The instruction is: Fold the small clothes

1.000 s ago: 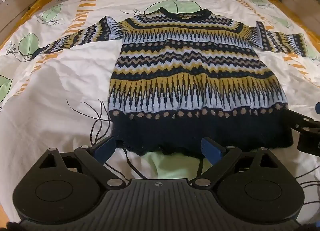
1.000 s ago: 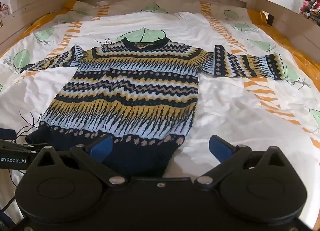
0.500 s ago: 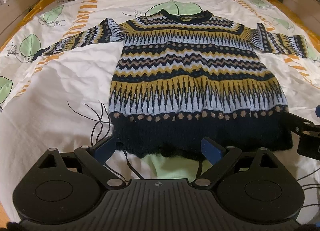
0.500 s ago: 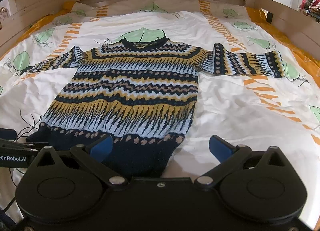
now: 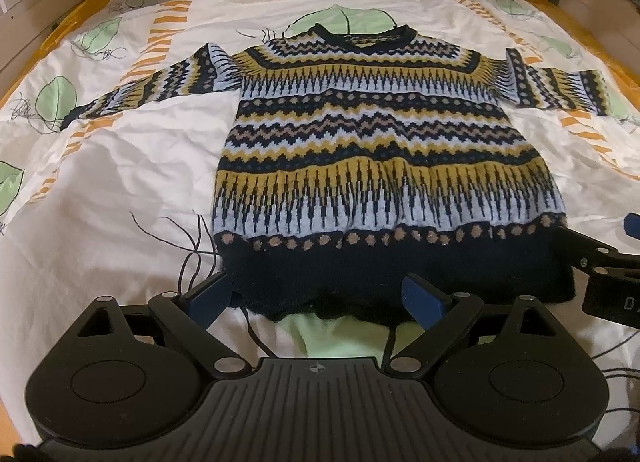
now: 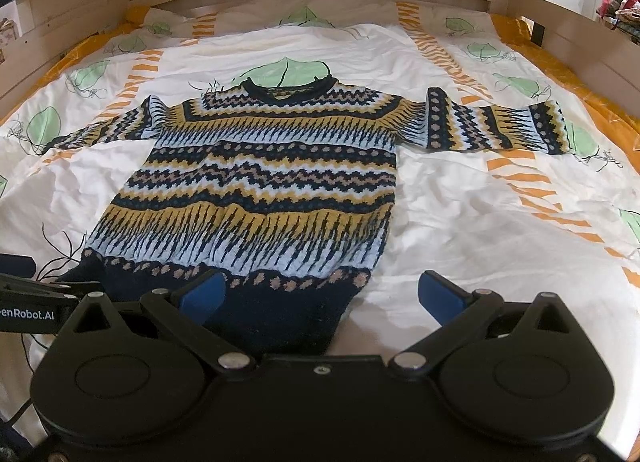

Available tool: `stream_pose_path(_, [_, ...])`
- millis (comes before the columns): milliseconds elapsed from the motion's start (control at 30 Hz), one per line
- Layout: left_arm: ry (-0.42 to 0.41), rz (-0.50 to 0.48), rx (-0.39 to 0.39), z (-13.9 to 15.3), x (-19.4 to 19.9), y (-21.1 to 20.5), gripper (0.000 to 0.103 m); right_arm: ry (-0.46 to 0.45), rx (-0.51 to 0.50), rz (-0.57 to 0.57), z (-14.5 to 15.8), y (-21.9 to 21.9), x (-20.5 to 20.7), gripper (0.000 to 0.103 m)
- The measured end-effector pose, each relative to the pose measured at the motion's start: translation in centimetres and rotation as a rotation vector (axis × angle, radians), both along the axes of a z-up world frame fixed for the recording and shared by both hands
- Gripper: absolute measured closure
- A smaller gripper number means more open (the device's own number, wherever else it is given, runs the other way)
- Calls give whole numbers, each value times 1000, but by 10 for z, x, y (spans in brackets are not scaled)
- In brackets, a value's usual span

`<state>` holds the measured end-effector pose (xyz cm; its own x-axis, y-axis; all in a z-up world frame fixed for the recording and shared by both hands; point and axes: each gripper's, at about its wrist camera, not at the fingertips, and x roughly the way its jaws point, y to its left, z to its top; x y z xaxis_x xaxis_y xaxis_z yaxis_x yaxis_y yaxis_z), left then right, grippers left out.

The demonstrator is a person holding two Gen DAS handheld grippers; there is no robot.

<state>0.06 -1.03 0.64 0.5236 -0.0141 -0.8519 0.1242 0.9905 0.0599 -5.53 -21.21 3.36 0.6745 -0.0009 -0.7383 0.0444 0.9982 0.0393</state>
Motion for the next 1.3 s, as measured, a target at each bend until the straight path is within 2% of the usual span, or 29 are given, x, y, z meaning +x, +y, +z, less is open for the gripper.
stream_pose_path(433, [-27, -31, -19, 9, 5, -9, 10, -19, -17, -3, 11, -1, 0, 1])
stream_pose_path(833, [-20, -27, -43, 7, 8, -7, 10, -24, -24, 0, 14, -1, 3, 1])
stream_pose_path(1300, [-9, -20, -48, 5, 13, -6, 10, 2, 13, 6, 10, -2, 12, 1])
